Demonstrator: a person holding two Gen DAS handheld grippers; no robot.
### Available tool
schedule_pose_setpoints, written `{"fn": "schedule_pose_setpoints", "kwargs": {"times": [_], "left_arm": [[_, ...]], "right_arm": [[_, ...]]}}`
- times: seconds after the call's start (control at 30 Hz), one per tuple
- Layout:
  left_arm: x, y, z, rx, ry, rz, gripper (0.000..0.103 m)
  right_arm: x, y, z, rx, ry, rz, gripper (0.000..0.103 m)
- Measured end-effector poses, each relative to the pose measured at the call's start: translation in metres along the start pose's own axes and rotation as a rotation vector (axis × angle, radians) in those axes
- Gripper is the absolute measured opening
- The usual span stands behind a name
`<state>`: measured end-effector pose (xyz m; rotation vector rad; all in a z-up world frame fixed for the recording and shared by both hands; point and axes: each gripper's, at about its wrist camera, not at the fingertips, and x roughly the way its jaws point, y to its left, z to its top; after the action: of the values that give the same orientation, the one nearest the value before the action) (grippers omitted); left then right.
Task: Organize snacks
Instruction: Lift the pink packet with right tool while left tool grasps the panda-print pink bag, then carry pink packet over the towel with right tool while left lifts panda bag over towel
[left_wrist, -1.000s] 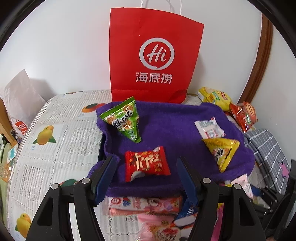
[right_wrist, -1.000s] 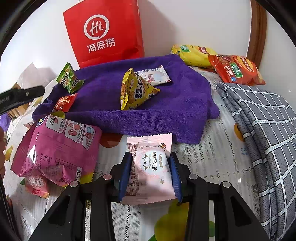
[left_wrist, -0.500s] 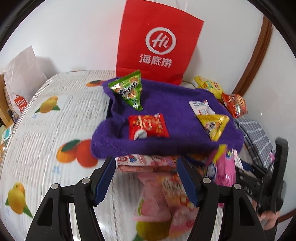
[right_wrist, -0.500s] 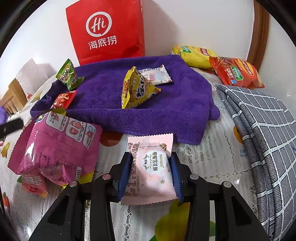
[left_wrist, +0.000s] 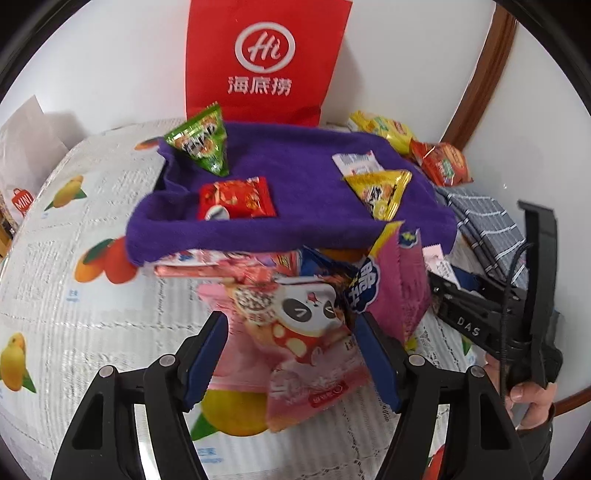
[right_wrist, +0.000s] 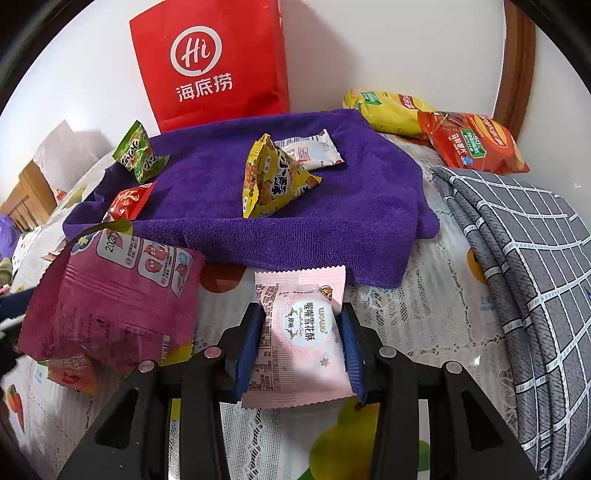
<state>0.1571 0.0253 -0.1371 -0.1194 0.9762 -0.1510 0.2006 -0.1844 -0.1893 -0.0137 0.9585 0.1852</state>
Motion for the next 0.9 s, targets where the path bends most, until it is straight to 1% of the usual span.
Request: {"fn": "schedule_pose_setpoints", "kwargs": {"times": [0.03,0.17,0.27,0.3,0.37,0.4,0.43,0.57,0.63,0.77,0.9], "left_arm": [[0.004,-0.002,0.0,0.003,0.012,0.011,0.07],[0.014,-0.007,-0.002,0.003,0.025,0.012,0.07],[0.016,-0.01,-0.004,0.019,0.007,0.033,0.068],[0.016,-0.01,-0.005,0.02,-0.003,0.028,0.056],[0.016,-0.01,-0.005,0.019,-0.002,0.014,0.052],[0.015,-0.009,-0.004,0.019,-0.002,0.007,0.047],[0.013,-0.008,-0.004,0.014,-0.003,-0.003,0.044],[0.0,-0.002,-0.003,-0.003,-0.027,-0.023,0.042],[-0.007,-0.002,-0.001,0.001,-0.042,-0.021,0.042],[-0.023,0.001,0.004,0.006,-0.077,-0.02,0.042],[-0.033,0.005,0.013,0.006,-0.098,-0.015,0.042]], "right_arm": [[0.0,0.0,0.0,0.0,0.0,0.0,0.042],[0.0,0.0,0.0,0.001,0.0,0.001,0.042],[0.0,-0.001,0.0,0.001,-0.001,0.002,0.042],[0.0,-0.001,0.0,0.003,-0.002,0.003,0.041],[-0.002,-0.002,0.0,0.012,-0.008,0.01,0.04],[-0.003,-0.003,0.0,0.016,-0.012,0.016,0.04],[-0.004,-0.003,0.0,0.019,-0.018,0.017,0.04],[-0.009,-0.003,-0.002,0.018,-0.041,0.036,0.039],[-0.013,0.0,-0.003,0.01,-0.054,0.055,0.039],[-0.021,0.004,-0.005,-0.007,-0.08,0.061,0.039],[-0.042,0.009,-0.002,-0.028,-0.109,0.058,0.039]]}}
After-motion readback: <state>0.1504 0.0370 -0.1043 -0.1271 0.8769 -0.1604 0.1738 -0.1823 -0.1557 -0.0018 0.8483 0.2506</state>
